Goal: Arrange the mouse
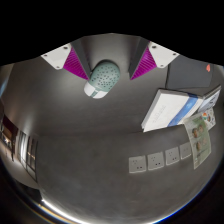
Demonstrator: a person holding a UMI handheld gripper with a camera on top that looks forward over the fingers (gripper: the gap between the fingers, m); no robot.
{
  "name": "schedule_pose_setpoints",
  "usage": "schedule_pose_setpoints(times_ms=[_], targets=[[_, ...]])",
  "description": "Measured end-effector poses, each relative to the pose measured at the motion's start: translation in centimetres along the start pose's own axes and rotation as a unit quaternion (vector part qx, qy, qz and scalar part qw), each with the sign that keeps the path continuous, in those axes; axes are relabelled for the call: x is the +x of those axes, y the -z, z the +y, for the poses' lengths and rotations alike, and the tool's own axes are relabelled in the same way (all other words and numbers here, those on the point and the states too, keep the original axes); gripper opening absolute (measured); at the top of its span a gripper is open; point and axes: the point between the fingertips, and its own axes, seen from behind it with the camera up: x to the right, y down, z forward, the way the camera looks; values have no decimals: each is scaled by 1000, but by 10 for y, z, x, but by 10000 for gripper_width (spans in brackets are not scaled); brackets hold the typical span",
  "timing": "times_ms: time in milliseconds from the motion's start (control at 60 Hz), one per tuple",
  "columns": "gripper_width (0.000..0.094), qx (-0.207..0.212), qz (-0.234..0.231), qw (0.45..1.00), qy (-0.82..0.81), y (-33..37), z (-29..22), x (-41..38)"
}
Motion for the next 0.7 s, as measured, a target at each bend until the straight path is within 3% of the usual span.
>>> schedule_pose_setpoints(times_ms=[267, 350, 550, 617, 700], targets=[[806, -5, -23, 1000, 17, -39, -26, -9], [521, -7, -35, 999, 31, -44, -29, -11], [437, -19, -51, 996, 67, -24, -21, -1], [433, 9, -33, 996, 86, 12, -36, 10], [433, 63, -43, 995, 65, 73, -57, 2]])
